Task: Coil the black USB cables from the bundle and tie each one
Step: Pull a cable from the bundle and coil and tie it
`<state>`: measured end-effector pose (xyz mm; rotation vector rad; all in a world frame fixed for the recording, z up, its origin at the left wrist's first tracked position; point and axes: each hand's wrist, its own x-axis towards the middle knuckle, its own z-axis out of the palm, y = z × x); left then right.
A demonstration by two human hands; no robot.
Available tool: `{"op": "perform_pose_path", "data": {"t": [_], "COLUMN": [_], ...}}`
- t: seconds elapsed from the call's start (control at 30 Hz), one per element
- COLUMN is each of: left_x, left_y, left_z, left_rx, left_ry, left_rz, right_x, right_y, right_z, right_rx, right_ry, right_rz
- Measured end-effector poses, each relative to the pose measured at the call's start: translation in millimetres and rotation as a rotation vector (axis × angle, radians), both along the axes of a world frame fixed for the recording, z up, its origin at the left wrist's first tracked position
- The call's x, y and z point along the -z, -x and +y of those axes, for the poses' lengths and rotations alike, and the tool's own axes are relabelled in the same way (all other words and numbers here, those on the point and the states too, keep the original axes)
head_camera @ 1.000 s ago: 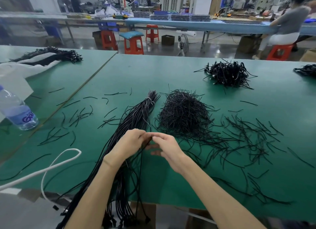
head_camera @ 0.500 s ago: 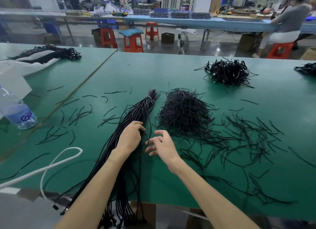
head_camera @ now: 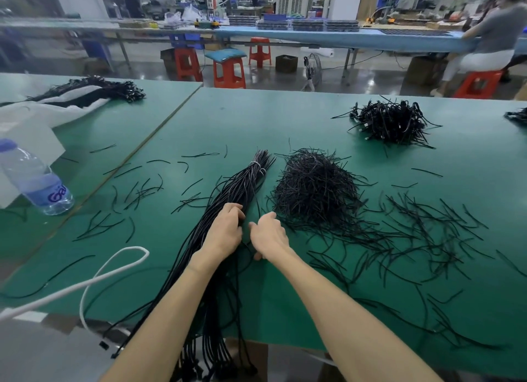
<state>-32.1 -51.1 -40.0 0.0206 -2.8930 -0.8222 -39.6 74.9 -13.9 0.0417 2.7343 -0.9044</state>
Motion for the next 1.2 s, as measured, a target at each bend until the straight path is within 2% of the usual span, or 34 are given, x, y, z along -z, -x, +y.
{"op": "perform_pose_path", "data": {"t": [0.17,0.33,0.6,0.77,0.83,0.97,1.2], "left_x": [4,6,9,10,10,10,7], "left_y": [-3,-2,-2,-2,-1,0,-1], "left_z": [-5,-6,-3,0,1,-2,-7], "left_rx": [0.03,0.034,0.004,-0.011,-0.013,-0.013,0.008], "left_ry": [-0.047,-0.032,-0.024,0.005,0.014,0.017,0.039], "left_rz": [0.013,0.037,0.06,0.066,0.066,0.041,-0.002], "right_x": [5,-1,-24,-34,-40,-67,-113], "right_y": [11,17,-12,-52,-69,-94,-93], "right_z": [-8,-9,32,76,87,99,134], "right_rx": [-0.042,-0.132,-0.228,-0.255,-0.212,-0.089,0.096], "right_ry": [-0.156,-0.183,0.018,0.25,0.409,0.72,0.867], "right_rz": [0.047,-0.006,-0.068,-0.04,0.016,0.283,0.593]}}
